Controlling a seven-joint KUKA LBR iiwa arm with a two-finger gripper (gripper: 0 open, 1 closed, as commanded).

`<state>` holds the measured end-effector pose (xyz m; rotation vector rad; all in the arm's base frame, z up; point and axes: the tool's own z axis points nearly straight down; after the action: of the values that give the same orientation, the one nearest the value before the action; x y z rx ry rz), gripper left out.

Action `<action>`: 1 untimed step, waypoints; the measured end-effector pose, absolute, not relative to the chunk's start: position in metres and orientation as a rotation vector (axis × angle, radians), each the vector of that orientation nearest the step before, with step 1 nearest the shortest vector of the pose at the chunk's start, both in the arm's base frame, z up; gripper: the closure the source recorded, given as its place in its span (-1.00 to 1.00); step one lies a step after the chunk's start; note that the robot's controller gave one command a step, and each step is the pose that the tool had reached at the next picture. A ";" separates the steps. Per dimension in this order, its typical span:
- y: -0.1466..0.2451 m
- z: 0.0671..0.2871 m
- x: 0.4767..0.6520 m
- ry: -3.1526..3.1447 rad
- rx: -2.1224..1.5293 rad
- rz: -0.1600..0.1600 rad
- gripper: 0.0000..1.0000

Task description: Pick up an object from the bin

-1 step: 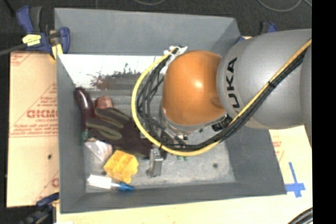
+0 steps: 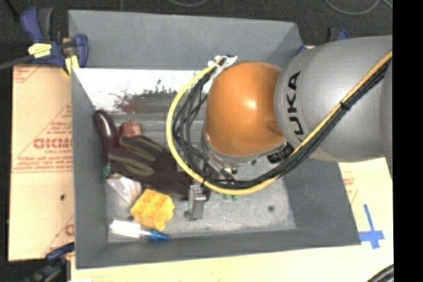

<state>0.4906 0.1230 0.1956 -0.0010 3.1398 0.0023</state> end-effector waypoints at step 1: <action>0.124 0.140 0.517 3.135 0.162 0.003 -1.00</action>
Offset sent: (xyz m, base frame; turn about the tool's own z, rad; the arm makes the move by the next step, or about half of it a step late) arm 0.0566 -0.0016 -0.0484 0.0945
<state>0.5166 0.1238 0.1398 0.1620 3.1352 0.0033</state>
